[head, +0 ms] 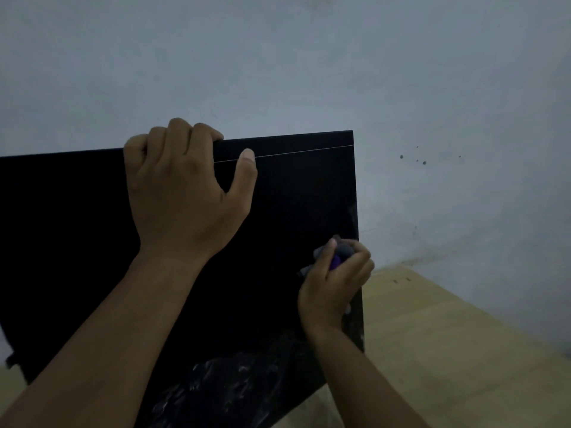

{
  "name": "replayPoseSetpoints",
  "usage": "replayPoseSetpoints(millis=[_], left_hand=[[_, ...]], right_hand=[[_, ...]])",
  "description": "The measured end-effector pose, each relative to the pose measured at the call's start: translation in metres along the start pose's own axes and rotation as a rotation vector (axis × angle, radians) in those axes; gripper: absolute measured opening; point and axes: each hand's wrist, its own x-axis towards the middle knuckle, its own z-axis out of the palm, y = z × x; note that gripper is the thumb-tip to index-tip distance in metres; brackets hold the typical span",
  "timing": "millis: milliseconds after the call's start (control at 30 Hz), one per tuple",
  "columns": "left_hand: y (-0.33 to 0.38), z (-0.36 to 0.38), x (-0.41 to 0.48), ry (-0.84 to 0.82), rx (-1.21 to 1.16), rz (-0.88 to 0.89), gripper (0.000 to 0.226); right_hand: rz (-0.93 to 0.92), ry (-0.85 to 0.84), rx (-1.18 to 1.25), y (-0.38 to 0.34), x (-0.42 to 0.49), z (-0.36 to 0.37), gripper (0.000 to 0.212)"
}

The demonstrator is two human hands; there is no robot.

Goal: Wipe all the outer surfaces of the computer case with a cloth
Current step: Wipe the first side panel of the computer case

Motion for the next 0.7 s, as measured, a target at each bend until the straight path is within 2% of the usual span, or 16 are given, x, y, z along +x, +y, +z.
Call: replayPoseSetpoints(millis=[100, 200, 267, 333, 433, 533, 633, 700], left_hand=[[-0.001, 0.001, 0.000, -0.001, 0.013, 0.003, 0.050], [0.000, 0.002, 0.000, -0.003, 0.018, 0.002, 0.049], [0.001, 0.002, 0.000, 0.003, 0.015, 0.002, 0.049], [0.000, 0.002, 0.000, 0.006, 0.013, 0.006, 0.048], [-0.001, 0.002, 0.000, 0.007, 0.007, 0.013, 0.048], [-0.001, 0.001, 0.000, 0.004, 0.004, 0.014, 0.048], [0.000, 0.001, 0.000, -0.006, 0.007, 0.015, 0.048], [-0.001, 0.002, 0.000, -0.009, 0.010, 0.014, 0.048]], right_hand=[[-0.293, -0.195, -0.063, -0.003, -0.014, -0.008, 0.015], [-0.564, -0.406, -0.138, -0.013, 0.008, -0.007, 0.022], [-0.705, -0.468, -0.154, -0.025, 0.037, 0.001, 0.023], [-0.744, -0.434, -0.133, -0.038, 0.066, 0.012, 0.025], [-0.598, -0.296, -0.079, -0.047, 0.089, 0.023, 0.024], [-0.340, -0.180, -0.099, -0.042, 0.091, 0.025, 0.019], [-0.076, -0.112, -0.073, -0.034, 0.083, 0.019, 0.013], [0.009, -0.080, -0.085, -0.027, 0.076, 0.012, 0.013]])
